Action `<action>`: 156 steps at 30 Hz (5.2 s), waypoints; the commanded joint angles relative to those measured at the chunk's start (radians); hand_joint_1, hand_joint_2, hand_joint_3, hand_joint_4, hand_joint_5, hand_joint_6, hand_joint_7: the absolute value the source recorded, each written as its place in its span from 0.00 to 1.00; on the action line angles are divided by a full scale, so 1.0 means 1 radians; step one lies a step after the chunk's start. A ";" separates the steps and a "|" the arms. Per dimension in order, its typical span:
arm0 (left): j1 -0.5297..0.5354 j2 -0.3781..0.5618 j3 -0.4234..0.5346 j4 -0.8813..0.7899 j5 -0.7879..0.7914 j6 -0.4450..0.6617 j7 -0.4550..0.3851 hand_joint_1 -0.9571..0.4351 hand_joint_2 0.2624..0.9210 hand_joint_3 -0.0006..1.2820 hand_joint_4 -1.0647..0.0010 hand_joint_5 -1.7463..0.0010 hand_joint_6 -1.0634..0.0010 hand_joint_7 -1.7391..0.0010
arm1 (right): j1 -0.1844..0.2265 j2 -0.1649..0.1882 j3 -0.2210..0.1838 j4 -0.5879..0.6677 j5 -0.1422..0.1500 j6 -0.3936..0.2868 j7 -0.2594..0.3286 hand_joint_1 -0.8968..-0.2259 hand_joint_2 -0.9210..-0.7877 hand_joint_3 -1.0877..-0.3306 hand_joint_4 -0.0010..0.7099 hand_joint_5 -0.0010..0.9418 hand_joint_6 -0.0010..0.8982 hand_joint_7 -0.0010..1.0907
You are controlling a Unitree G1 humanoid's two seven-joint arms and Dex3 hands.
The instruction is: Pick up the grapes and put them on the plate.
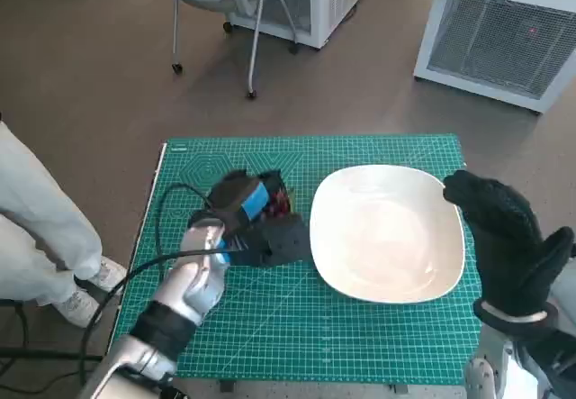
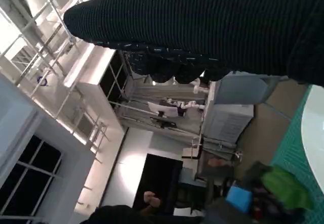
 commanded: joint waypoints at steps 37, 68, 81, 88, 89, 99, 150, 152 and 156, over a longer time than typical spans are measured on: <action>0.110 0.019 0.090 -0.447 0.097 0.029 -0.012 0.69 0.97 0.04 0.32 0.27 0.31 0.48 | 0.005 0.001 -0.004 0.029 0.003 -0.010 0.007 0.73 0.00 0.65 0.64 0.47 0.26 0.79; -0.172 -0.194 -0.094 -0.282 0.164 -0.086 -0.076 0.69 1.00 0.09 0.42 0.27 0.44 0.32 | 0.050 -0.004 -0.011 -0.017 -0.013 -0.012 -0.034 0.73 0.00 0.65 0.63 0.47 0.25 0.79; -0.182 -0.232 -0.089 -0.170 0.127 -0.196 -0.037 0.69 1.00 0.10 0.37 0.26 0.48 0.35 | 0.064 0.000 -0.021 -0.038 -0.011 -0.015 -0.049 0.73 0.00 0.65 0.62 0.46 0.24 0.79; -0.197 -0.235 -0.080 -0.107 0.116 -0.219 -0.028 0.69 1.00 0.10 0.36 0.27 0.51 0.33 | 0.065 0.001 -0.027 -0.030 -0.011 -0.023 -0.051 0.73 0.00 0.65 0.62 0.45 0.24 0.79; -0.200 -0.237 -0.080 -0.098 0.115 -0.218 -0.029 0.69 1.00 0.10 0.36 0.27 0.52 0.32 | 0.065 0.001 -0.028 -0.028 -0.011 -0.024 -0.051 0.74 0.00 0.65 0.62 0.45 0.24 0.79; -0.216 -0.261 -0.058 -0.037 0.056 -0.213 -0.064 0.69 1.00 0.11 0.39 0.27 0.51 0.30 | 0.061 0.004 -0.027 -0.023 -0.014 -0.029 -0.056 0.74 0.00 0.64 0.62 0.45 0.24 0.79; -0.035 -0.094 0.071 0.000 -0.061 -0.524 0.142 0.33 1.00 0.07 0.85 0.99 0.76 0.98 | 0.063 0.004 -0.016 -0.038 0.002 -0.003 -0.049 0.74 0.00 0.65 0.64 0.44 0.25 0.79; -0.013 -0.081 0.115 0.018 -0.119 -0.584 0.158 0.33 1.00 0.11 0.84 0.99 0.76 0.98 | 0.065 0.005 -0.016 -0.043 0.001 0.000 -0.051 0.74 0.00 0.65 0.64 0.44 0.25 0.79; 0.019 -0.080 0.243 0.106 -0.367 -0.726 0.062 0.32 1.00 0.19 0.83 0.99 0.74 0.98 | 0.066 0.005 -0.016 -0.046 -0.001 0.003 -0.053 0.74 0.00 0.65 0.64 0.44 0.25 0.79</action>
